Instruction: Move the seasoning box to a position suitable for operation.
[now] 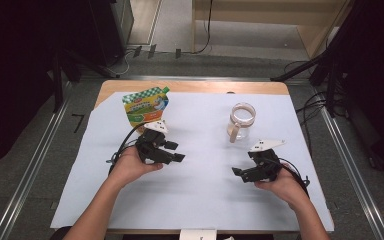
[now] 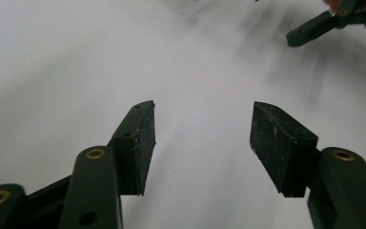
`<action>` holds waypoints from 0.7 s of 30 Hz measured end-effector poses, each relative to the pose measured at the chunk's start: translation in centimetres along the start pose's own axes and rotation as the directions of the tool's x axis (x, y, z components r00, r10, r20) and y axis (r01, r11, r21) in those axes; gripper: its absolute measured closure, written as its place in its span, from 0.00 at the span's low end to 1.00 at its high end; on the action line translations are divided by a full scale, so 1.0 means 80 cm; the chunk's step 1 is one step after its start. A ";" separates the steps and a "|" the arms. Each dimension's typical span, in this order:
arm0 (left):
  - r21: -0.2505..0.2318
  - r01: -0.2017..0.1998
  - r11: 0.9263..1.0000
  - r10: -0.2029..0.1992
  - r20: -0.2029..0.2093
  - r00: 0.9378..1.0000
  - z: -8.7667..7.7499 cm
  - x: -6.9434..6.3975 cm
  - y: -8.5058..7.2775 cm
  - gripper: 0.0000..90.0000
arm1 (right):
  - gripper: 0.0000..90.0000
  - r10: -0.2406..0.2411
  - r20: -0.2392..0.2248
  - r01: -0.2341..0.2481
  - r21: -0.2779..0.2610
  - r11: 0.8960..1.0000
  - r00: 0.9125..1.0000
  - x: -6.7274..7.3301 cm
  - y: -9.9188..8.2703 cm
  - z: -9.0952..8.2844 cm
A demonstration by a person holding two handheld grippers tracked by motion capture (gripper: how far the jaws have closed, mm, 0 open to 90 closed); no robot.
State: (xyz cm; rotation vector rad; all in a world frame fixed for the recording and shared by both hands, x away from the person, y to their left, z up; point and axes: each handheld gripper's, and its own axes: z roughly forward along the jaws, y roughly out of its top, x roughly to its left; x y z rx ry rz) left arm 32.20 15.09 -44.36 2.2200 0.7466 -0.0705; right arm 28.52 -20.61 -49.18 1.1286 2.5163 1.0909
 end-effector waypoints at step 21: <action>0.033 -0.009 0.999 0.008 0.022 1.000 0.004 0.000 -0.001 0.41 | 0.49 0.001 -0.055 -0.006 -0.091 0.996 0.998 -0.006 0.023 -0.012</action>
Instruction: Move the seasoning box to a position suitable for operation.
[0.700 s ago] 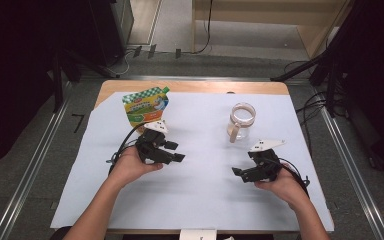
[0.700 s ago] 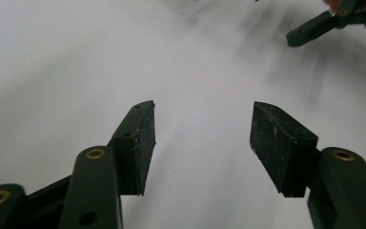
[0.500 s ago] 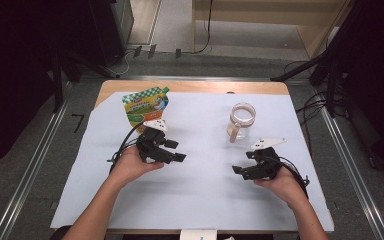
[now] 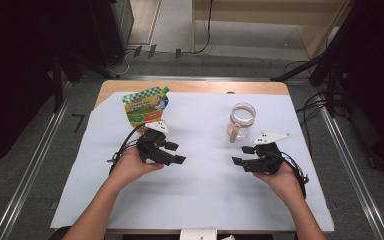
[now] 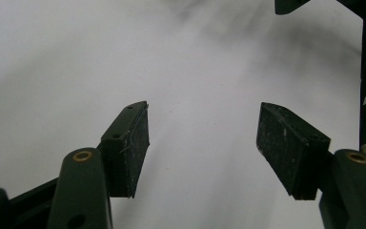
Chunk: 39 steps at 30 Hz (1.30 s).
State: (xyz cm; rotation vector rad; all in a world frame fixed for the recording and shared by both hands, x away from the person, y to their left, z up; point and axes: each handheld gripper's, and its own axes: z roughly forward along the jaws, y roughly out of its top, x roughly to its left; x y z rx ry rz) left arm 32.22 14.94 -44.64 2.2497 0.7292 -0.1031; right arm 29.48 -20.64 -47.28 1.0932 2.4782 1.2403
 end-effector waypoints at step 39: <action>-0.024 0.020 1.000 -0.020 -0.020 1.000 -0.015 0.001 0.001 0.45 | 0.49 0.062 0.078 -0.055 -0.093 0.994 0.995 -0.022 0.009 -0.009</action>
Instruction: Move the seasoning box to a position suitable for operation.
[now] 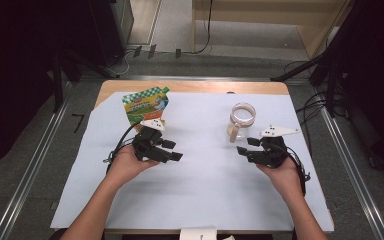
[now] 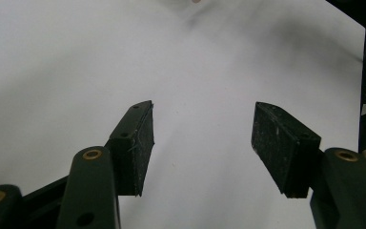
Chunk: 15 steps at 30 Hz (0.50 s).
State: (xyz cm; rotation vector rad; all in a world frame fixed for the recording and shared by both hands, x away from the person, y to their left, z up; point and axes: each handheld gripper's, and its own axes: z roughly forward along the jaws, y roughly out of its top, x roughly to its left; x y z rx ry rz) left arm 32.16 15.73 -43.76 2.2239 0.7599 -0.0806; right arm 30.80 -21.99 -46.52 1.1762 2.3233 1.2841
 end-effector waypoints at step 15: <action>0.001 -0.004 1.000 0.004 0.011 1.000 -0.001 -0.004 -0.002 0.44 | 0.24 0.064 0.148 -0.059 -0.036 0.998 0.987 -0.051 0.000 0.036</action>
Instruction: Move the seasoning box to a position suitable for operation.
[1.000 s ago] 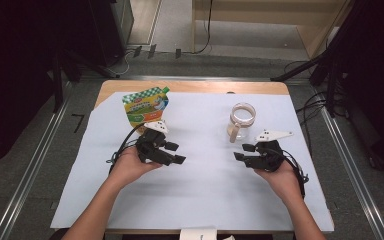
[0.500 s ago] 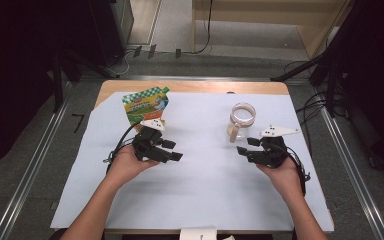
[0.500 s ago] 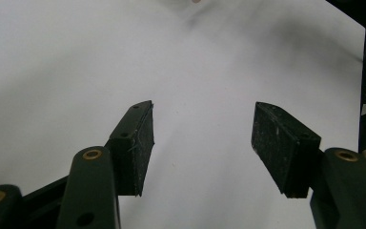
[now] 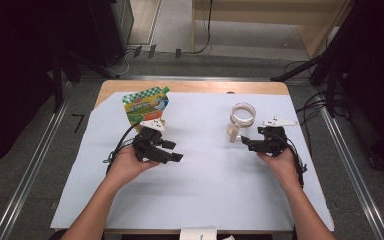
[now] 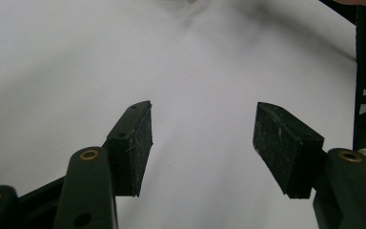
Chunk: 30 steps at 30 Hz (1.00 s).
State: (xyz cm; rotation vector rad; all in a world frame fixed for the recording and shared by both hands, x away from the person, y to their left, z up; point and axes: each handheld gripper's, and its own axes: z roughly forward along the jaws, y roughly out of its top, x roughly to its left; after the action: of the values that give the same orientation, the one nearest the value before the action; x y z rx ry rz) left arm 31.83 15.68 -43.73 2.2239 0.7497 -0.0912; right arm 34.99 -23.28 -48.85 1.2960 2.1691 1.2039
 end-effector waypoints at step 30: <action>-0.005 0.015 1.000 -0.015 -0.007 1.000 -0.006 -0.006 -0.014 0.43 | 0.13 -0.039 0.032 0.042 -0.090 0.995 0.999 0.002 0.014 0.070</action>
State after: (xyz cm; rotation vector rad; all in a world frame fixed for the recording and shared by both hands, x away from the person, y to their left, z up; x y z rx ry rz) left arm 30.75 16.38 -44.02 2.2153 0.7700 -0.0890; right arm 39.17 -20.16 -51.18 1.2195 2.0843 1.2430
